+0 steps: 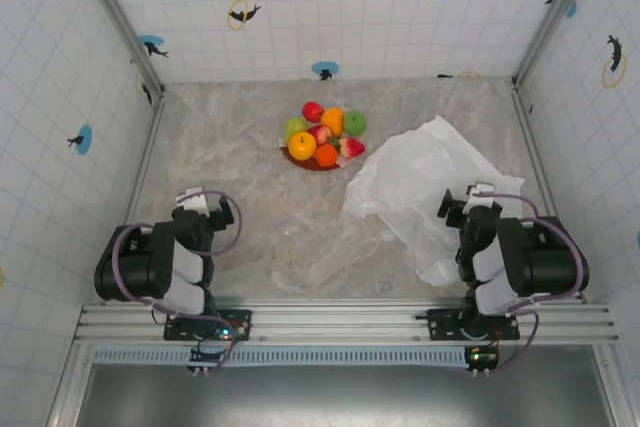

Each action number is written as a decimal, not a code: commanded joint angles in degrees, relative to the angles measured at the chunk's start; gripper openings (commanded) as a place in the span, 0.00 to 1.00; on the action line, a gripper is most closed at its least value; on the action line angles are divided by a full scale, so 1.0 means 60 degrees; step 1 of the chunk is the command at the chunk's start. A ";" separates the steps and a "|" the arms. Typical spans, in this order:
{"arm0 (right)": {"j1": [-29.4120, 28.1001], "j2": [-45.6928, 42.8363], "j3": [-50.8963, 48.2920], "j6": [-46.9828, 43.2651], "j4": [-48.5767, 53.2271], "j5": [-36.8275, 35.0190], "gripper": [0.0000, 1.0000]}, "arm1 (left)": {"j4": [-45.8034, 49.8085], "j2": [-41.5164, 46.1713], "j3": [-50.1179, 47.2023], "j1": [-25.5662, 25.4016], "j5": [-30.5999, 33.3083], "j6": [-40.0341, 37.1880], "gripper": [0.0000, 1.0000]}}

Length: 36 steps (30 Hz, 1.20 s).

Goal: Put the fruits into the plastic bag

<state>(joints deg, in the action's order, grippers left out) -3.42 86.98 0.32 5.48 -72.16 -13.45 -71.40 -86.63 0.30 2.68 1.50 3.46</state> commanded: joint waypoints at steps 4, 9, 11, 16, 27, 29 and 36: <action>-0.0063 -0.0036 -0.0180 -0.0078 -0.0151 -0.0130 1.00 | -0.0193 -0.0005 -0.0006 -0.0023 -0.0088 0.0112 0.98; -0.0056 -0.0027 -0.0172 -0.0078 -0.0155 -0.0114 1.00 | -0.0204 -0.0004 -0.0005 -0.0023 -0.0088 0.0132 0.98; -0.0067 -0.0038 -0.0176 -0.0078 -0.0152 -0.0129 1.00 | -0.0200 0.0002 -0.0005 -0.0023 -0.0088 0.0128 0.98; -0.0060 -0.0038 -0.0175 -0.0070 -0.0149 -0.0129 1.00 | -0.0200 -0.0004 -0.0005 -0.0022 -0.0088 0.0147 0.98; 0.0103 -0.0042 -0.0183 -0.0019 -0.0142 0.0194 1.00 | -0.0187 0.0001 -0.0002 -0.0029 -0.0088 0.0148 0.98; 0.0102 -0.0038 -0.0173 -0.0019 -0.0140 0.0190 1.00 | -0.0194 -0.0001 0.0001 -0.0028 -0.0088 0.0151 0.98; 0.0116 -0.0053 -0.0199 -0.0004 -0.0196 0.0228 1.00 | -0.0228 0.0030 -0.0037 -0.0029 -0.0092 0.0155 0.98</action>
<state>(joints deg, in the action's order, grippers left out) -2.98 86.98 0.32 5.50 -72.14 -12.14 -71.42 -86.63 0.30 2.68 1.50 3.49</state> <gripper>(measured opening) 0.998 0.978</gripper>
